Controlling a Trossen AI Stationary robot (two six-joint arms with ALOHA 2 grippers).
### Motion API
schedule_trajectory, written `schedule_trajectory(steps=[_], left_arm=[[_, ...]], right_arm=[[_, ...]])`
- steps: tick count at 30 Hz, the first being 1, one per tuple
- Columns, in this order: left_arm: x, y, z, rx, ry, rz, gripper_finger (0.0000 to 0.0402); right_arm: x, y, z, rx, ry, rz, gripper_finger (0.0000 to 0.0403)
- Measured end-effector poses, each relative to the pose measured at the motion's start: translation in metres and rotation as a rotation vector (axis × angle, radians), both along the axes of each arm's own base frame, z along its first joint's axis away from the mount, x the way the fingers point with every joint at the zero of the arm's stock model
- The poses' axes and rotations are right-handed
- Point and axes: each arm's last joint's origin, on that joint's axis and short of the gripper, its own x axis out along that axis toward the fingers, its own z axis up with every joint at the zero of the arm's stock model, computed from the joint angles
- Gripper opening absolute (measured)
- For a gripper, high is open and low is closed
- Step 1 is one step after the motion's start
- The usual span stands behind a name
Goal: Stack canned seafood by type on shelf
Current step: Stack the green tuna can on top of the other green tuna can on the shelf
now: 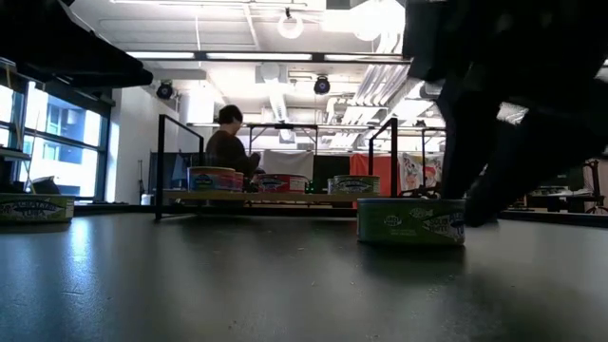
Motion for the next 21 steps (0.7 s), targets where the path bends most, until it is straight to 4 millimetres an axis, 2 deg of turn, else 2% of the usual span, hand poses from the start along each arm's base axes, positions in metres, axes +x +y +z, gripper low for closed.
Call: schedule_trajectory(steps=[5, 13, 16, 21], left_arm=[[0.000, 0.000, 0.000, -0.001, 0.002, 0.000, 0.0117], [0.000, 0.000, 0.000, -0.003, 0.002, -0.003, 0.0117], [0.000, 0.000, 0.000, -0.007, 0.001, -0.003, 0.0117], [0.000, 0.000, 0.000, -0.029, -0.003, 0.003, 0.0117]], right_arm=[[0.000, -0.014, -0.013, -0.047, -0.009, 0.011, 0.0075], [0.008, -0.026, -0.016, -0.123, -0.044, 0.011, 0.0010], [0.011, -0.030, -0.015, -0.117, -0.047, 0.009, 0.0005], [0.022, -0.024, -0.004, -0.059, -0.099, -0.005, 0.0002]])
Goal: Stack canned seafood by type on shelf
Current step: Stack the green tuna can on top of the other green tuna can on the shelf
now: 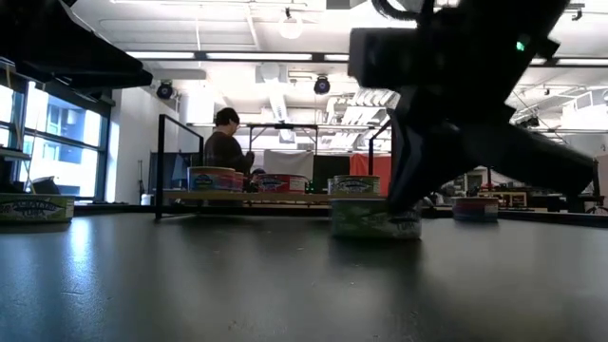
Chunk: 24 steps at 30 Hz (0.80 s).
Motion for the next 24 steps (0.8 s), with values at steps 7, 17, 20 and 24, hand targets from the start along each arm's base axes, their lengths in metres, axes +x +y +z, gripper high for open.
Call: schedule_trajectory(steps=[7, 17, 20, 24], left_arm=[[0.000, 0.000, 0.000, -0.001, 0.000, 0.000, 0.0117], [0.000, -0.001, 0.000, 0.005, 0.013, -0.042, 0.0117], [0.000, -0.001, 0.000, 0.005, 0.014, -0.042, 0.0117], [0.000, -0.001, -0.001, 0.002, 0.017, -0.053, 0.0117]], right_arm=[[0.007, 0.005, -0.001, 0.054, -0.104, -0.032, 0.0000], [0.025, 0.008, 0.001, 0.122, -0.254, 0.041, 0.0000], [0.033, 0.000, 0.003, 0.128, -0.291, 0.026, 0.0000], [0.041, -0.007, 0.007, 0.146, -0.341, 0.004, 0.0000]])
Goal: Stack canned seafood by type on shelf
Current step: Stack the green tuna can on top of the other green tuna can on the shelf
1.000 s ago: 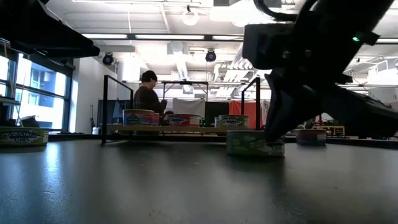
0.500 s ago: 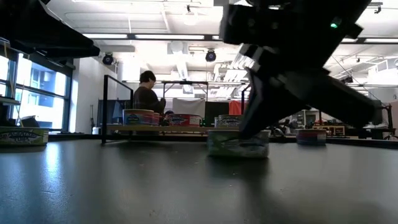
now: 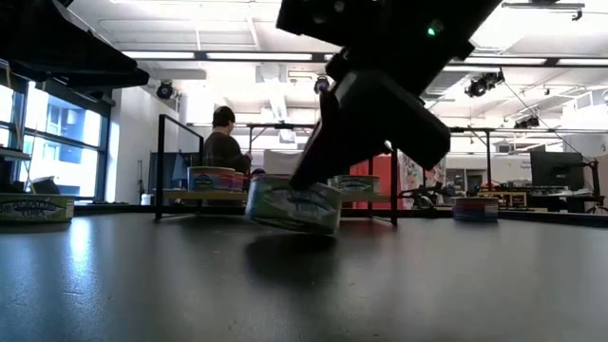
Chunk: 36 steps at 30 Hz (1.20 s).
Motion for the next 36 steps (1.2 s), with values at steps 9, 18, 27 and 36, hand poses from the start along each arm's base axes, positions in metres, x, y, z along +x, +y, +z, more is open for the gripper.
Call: schedule_trajectory(steps=[9, 18, 27, 36], left_arm=[[0.000, 0.000, 0.000, -0.001, 0.001, -0.005, 0.0117], [0.002, -0.003, -0.008, 0.069, 0.043, -0.042, 0.0117], [0.009, -0.009, -0.023, 0.095, 0.071, -0.042, 0.0117], [0.014, -0.015, -0.032, 0.098, 0.076, -0.063, 0.0117]], right_arm=[[-0.003, 0.000, 0.024, -0.006, -0.071, -0.011, 0.0001], [-0.002, 0.000, 0.019, 0.076, -0.018, 0.038, 0.0000], [-0.001, 0.004, 0.003, 0.056, 0.061, 0.122, 0.0106], [0.004, 0.000, -0.033, -0.119, 0.102, 0.066, 0.0129]])
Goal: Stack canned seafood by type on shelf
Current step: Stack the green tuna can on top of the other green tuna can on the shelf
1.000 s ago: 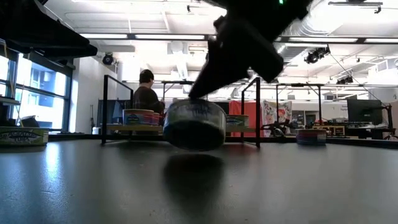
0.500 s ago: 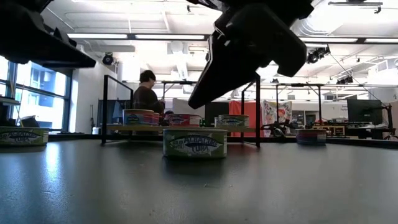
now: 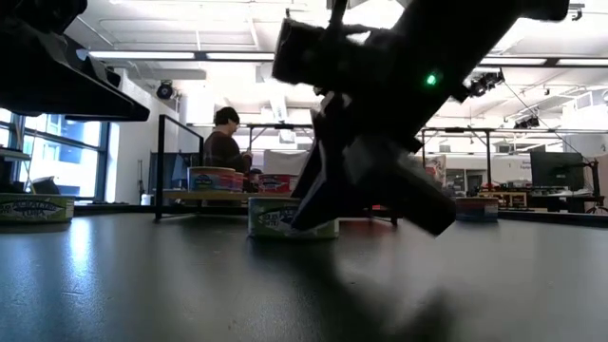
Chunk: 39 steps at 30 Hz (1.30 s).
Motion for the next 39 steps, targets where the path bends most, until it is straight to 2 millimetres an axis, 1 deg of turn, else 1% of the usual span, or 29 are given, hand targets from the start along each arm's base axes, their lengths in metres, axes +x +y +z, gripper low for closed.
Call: schedule_trajectory(steps=[5, 9, 10, 12, 19, 24, 29, 39], left_arm=[[0.000, 0.000, 0.000, -0.002, -0.002, 0.000, 0.0117], [0.001, -0.001, 0.001, -0.010, -0.011, 0.000, 0.0117], [0.001, -0.001, 0.001, -0.011, -0.012, 0.000, 0.0117], [0.001, -0.001, 0.001, -0.015, -0.016, 0.000, 0.0117], [0.002, -0.002, 0.004, -0.014, -0.038, -0.007, 0.0117], [0.002, -0.002, 0.005, -0.010, -0.043, -0.010, 0.0117], [0.002, -0.002, 0.005, -0.009, -0.043, -0.010, 0.0117], [0.002, -0.002, 0.005, -0.008, -0.043, -0.010, 0.0117]], right_arm=[[0.001, -0.006, -0.017, -0.047, 0.027, -0.053, 0.0068], [0.000, -0.012, -0.020, -0.056, 0.024, -0.116, 0.0017], [0.000, -0.012, -0.020, -0.062, 0.015, -0.131, 0.0010], [-0.001, -0.013, -0.017, -0.074, 0.010, -0.141, 0.0007], [-0.009, -0.011, 0.010, -0.080, -0.026, -0.135, 0.0001], [-0.012, -0.007, 0.031, -0.111, -0.117, -0.150, 0.0000], [-0.012, -0.003, 0.033, -0.118, -0.150, -0.152, 0.0000], [-0.013, -0.002, 0.049, -0.113, -0.199, -0.160, 0.0000]])
